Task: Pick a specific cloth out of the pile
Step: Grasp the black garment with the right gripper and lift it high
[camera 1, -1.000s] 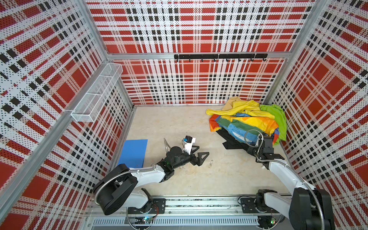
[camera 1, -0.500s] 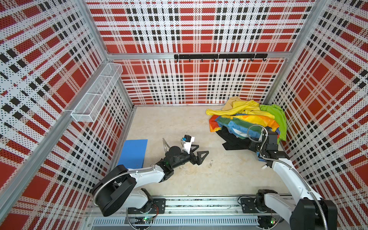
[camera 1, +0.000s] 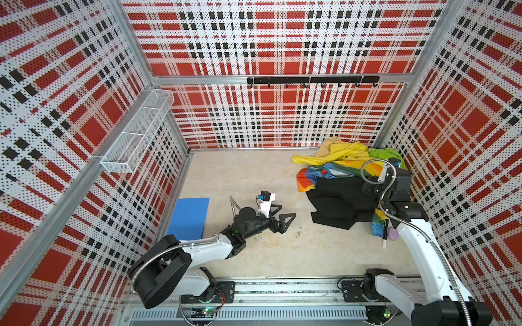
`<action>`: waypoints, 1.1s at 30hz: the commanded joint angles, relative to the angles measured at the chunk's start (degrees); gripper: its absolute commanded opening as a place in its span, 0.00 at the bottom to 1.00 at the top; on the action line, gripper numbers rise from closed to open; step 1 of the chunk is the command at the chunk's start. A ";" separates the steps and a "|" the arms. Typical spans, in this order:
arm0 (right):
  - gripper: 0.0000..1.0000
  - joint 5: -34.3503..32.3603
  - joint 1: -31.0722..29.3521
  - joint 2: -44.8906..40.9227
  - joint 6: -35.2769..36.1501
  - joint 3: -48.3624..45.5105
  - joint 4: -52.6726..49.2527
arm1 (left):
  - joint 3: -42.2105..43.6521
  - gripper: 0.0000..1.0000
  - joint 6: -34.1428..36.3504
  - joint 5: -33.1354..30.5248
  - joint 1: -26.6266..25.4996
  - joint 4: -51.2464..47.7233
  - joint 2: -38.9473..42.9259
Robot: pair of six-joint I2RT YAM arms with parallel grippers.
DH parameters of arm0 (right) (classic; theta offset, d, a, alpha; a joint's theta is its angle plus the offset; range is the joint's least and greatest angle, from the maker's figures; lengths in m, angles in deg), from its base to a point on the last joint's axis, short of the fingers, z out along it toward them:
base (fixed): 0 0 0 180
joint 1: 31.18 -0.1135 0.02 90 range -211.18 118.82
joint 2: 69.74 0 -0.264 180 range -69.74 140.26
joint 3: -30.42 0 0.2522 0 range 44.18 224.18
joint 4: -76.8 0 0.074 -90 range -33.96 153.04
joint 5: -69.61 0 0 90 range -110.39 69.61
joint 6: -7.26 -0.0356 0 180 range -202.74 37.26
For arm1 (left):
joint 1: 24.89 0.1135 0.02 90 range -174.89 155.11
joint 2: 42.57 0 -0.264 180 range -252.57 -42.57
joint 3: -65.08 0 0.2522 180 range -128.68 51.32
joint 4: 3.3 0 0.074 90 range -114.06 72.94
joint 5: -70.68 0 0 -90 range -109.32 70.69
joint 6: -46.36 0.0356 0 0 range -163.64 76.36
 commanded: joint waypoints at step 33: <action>0.00 -0.20 -0.40 8.60 4.69 30.05 5.35 | 0.12 0.99 -3.78 0.31 3.62 -0.12 3.87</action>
